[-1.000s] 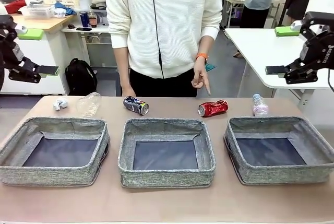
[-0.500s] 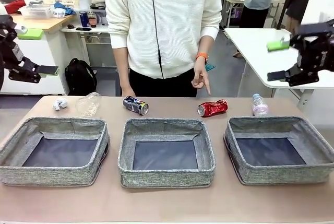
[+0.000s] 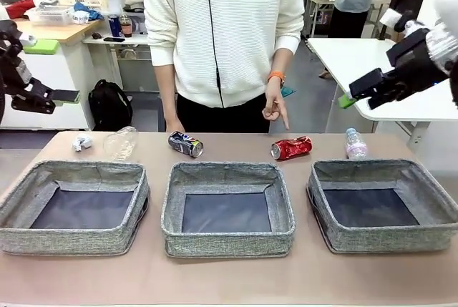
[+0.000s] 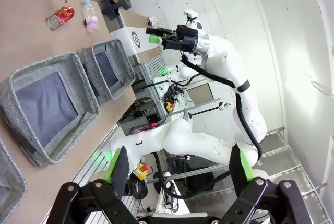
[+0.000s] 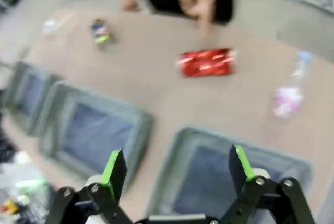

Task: Sort the waste into the appropriate baskets.
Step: Pick up the waste item pointed out by the person.

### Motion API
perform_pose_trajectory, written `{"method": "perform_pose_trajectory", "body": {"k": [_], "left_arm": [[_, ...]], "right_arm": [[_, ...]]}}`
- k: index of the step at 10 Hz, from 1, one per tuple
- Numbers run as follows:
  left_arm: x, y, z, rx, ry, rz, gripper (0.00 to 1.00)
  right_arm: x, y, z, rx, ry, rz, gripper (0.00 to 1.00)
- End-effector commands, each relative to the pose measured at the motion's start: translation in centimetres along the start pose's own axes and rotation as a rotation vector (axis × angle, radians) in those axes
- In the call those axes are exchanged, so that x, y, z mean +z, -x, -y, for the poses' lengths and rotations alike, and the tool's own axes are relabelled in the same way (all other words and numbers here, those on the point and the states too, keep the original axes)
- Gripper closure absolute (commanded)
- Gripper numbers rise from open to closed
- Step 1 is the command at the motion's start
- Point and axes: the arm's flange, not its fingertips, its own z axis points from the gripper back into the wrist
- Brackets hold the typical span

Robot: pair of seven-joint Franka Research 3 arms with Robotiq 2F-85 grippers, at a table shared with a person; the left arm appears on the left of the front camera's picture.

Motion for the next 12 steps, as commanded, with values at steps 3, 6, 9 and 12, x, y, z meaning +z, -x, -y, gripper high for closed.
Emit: {"method": "perform_pose_trajectory", "body": {"k": [3, 6, 9, 12], "left_arm": [[-0.1, 0.0, 0.0, -0.025, 0.024, 0.004, 0.00], [-0.1, 0.0, 0.0, -0.025, 0.024, 0.004, 0.00], [-0.1, 0.0, 0.0, -0.025, 0.024, 0.004, 0.00], [-0.1, 0.0, 0.0, -0.025, 0.024, 0.004, 0.00]], "right_arm": [[-0.1, 0.0, -0.1, 0.003, 0.006, -0.003, 0.00], [-5.3, -6.6, 3.8, 0.510, -0.100, -0.170, 0.00], [-11.2, -10.0, 5.6, 1.070, -0.067, -0.278, 0.00], [-18.6, -9.4, 1.8, 1.176, -0.300, -0.333, 0.00]]}}
